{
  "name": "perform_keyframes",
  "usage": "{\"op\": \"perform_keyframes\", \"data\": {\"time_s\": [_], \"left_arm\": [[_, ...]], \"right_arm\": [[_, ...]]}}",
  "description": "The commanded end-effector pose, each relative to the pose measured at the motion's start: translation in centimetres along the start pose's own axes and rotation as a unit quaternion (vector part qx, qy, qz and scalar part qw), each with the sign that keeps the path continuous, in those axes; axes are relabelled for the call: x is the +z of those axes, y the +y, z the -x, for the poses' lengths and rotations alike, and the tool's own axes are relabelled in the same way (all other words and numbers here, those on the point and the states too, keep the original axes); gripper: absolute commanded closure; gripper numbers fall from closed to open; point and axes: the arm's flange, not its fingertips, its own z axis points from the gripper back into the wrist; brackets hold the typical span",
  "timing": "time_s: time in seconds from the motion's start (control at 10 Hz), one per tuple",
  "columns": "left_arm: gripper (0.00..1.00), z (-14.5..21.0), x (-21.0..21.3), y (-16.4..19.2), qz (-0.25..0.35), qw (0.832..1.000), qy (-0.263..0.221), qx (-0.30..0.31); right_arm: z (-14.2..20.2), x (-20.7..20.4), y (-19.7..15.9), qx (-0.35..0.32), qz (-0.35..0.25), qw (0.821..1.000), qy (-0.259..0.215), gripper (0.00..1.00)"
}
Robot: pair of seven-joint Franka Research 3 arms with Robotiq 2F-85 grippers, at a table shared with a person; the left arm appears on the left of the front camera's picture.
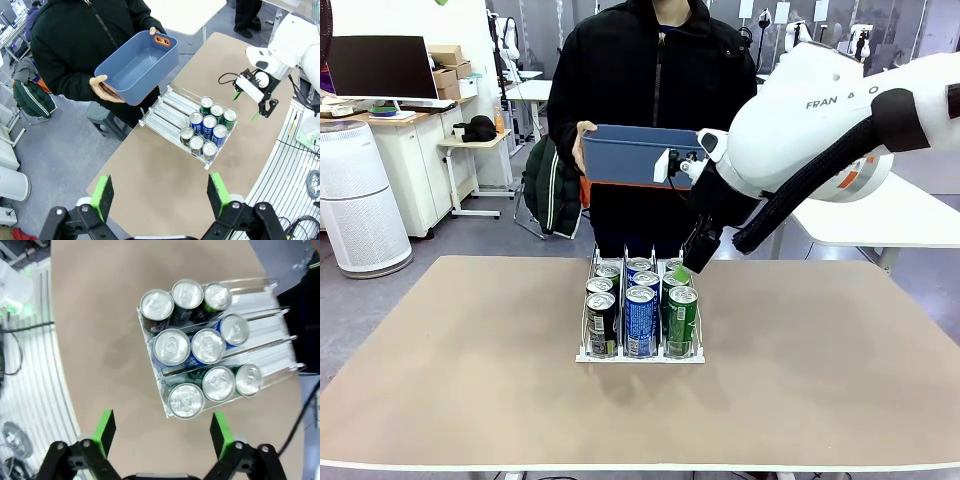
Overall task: Fill the beverage cans into the dispenser.
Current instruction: Place the picked Sprite in the line of the Automatic Can Dispenser with the same cans.
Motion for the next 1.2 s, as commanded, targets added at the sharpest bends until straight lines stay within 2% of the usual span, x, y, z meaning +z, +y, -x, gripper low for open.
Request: {"op": "perform_keyframes", "data": {"time_s": [0.0,0.4,0.8,1.0,1.1], "left_arm": [[0.00,0.1,-0.1,0.1,-0.002,1.000,-0.001,0.001],[0.00,0.1,-0.1,0.1,-0.002,1.000,-0.001,0.001],[0.00,0.1,-0.1,0.1,-0.002,1.000,-0.001,0.001],[0.00,0.1,-0.1,0.1,-0.002,1.000,-0.001,0.001],[0.00,0.1,-0.1,0.1,-0.002,1.000,-0.001,0.001]], "right_arm": [[-0.5,5.2,-2.3,-0.008,-0.017,0.999,-0.051,0.00],[-1.1,15.3,-6.0,-0.029,0.009,0.993,-0.112,0.00],[-2.5,23.9,-8.8,-0.025,-0.013,0.995,-0.100,0.00],[-2.0,27.4,-8.3,-0.048,0.003,0.995,-0.083,0.00],[-1.0,28.6,-7.3,-0.051,0.022,0.994,-0.090,0.00]]}}
